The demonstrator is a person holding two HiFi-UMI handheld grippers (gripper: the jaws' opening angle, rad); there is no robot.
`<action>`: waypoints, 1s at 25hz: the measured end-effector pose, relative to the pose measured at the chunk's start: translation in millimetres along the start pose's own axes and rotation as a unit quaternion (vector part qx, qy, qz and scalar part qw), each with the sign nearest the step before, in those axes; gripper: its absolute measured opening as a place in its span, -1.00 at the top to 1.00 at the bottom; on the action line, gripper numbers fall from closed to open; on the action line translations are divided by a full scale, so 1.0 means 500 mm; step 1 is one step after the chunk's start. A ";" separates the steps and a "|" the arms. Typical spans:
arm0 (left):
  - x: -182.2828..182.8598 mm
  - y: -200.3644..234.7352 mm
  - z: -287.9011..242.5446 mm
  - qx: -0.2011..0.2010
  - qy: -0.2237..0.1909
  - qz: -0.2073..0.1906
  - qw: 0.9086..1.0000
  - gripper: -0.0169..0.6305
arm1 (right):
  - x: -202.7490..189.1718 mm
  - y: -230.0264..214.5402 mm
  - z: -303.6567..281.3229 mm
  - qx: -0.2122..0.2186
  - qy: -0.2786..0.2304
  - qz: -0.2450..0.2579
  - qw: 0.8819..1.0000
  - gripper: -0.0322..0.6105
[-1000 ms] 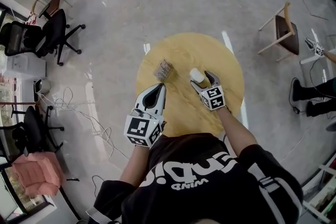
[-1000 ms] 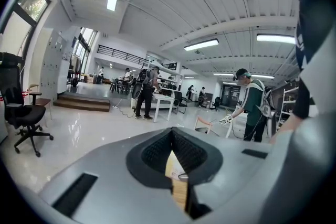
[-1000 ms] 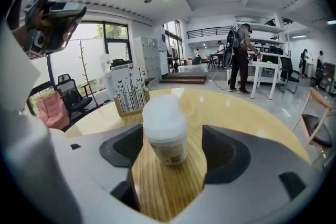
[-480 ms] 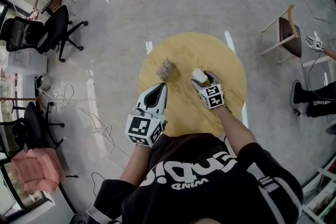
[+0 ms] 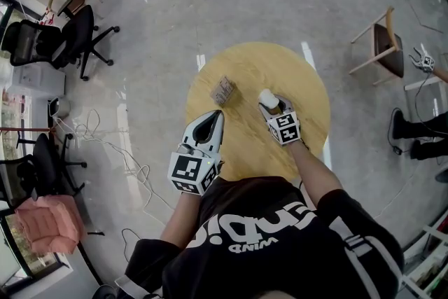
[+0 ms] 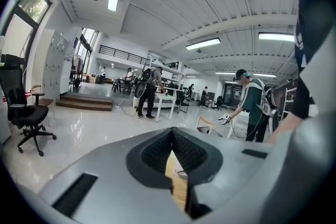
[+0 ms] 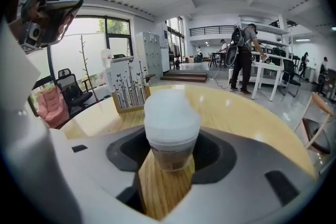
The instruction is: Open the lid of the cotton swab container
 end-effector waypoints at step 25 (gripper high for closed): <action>0.019 -0.054 0.004 -0.097 0.010 -0.016 0.995 0.91 | 0.250 0.084 0.271 0.187 -0.036 0.115 0.975 0.22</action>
Point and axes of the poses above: the fingertips, and each gripper's own axes: z backward along the fingers, y to its left, x out of its top, the point moved 8 cm from there along z, backward along the fingers, and after that the axes turned 4 degrees about -y, right-handed, at the moved point
